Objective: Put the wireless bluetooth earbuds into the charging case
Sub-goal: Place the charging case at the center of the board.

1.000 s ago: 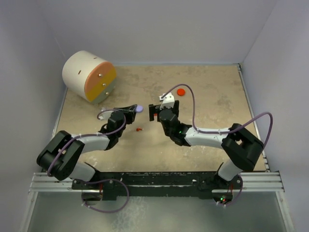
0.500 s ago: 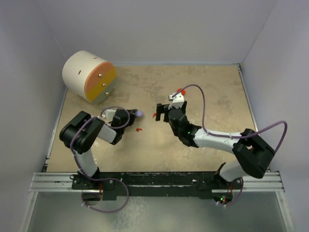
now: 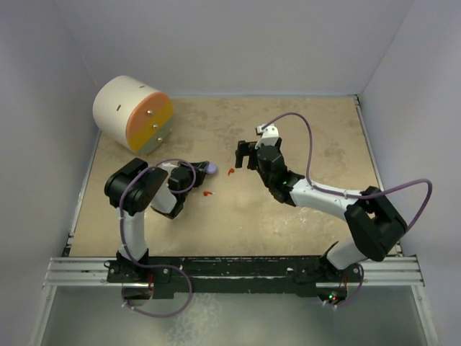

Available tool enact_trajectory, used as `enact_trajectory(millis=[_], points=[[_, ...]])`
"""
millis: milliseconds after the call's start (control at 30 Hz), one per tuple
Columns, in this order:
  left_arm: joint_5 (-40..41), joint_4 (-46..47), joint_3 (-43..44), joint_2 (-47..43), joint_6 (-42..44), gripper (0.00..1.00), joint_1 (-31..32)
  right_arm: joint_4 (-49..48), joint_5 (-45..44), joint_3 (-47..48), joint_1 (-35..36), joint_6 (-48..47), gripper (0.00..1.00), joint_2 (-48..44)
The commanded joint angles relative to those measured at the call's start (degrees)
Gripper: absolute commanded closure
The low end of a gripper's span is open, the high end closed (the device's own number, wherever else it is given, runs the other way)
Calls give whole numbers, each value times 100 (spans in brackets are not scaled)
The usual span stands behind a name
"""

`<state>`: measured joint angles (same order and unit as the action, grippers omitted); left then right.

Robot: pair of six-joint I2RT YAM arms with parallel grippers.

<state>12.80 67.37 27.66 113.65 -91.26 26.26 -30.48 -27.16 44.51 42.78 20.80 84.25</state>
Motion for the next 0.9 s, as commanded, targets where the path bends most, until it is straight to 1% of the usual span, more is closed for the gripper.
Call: enact_trajectory(millis=[0,67,100,167,267,300,333,367,467,567,667,767,833,867], points=[[27,23,38,-137,297,71,-108,189,358,587,-211,-85,0,256],[136,-316,-8,-418,465,60,-133,276,413,690,-338,-131,0,424],[195,-517,-21,-564,552,54,-144,324,446,912,-394,-136,0,505],[362,-1078,18,-944,768,49,-149,420,549,1129,-537,-150,0,685],[665,-2083,126,-1563,1104,46,-149,571,877,1495,-804,-118,0,1015],[828,-2734,182,-1954,1243,44,-149,613,1086,1698,-948,-91,0,1227],[924,-2877,221,-2112,1304,44,-148,642,1123,1739,-1009,-71,0,1266],[1077,-3342,280,-2271,1400,43,-151,702,1257,1888,-1130,-18,0,1417],[1531,-4707,417,-3202,1661,41,-148,922,1600,2349,-1499,116,0,1936],[1833,-5425,334,-4174,1843,39,-146,1189,1660,2792,-1766,120,0,2382],[2012,-6073,247,-5065,2028,40,-122,1422,1503,3102,-1975,95,0,2687],[2112,-6479,136,-5812,2182,46,-105,1581,1346,3249,-2141,38,0,2894],[2087,-6547,29,-6138,2314,56,-108,1676,1311,3358,-2204,-23,0,3053],[2047,-6609,33,-6238,2368,60,-98,1732,1276,3411,-2231,-42,0,3128]])
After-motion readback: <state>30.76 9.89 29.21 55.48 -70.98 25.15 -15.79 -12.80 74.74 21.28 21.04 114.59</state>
